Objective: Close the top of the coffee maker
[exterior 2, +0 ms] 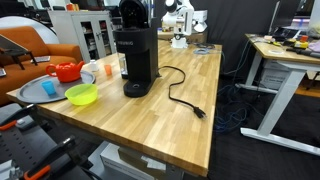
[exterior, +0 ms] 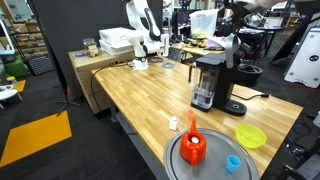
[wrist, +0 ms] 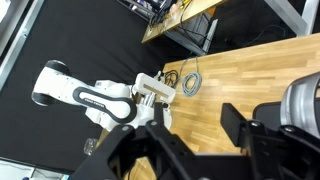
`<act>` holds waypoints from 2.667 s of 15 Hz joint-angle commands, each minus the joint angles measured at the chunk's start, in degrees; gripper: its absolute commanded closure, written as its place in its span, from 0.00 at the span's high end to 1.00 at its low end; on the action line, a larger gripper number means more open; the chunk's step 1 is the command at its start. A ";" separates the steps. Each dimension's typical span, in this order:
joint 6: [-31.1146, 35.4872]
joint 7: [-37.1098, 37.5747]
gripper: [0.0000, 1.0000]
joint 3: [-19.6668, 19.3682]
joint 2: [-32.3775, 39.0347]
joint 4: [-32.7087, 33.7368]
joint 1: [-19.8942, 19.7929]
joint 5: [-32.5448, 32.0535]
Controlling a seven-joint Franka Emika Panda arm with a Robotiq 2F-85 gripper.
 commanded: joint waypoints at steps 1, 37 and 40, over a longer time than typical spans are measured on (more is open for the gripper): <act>-0.13 -0.57 0.32 0.02 1.07 1.58 -0.16 -2.08; -1.01 -18.13 0.51 -21.82 3.50 1.00 21.01 6.00; -1.02 -20.56 0.34 -21.68 4.42 1.55 21.29 10.12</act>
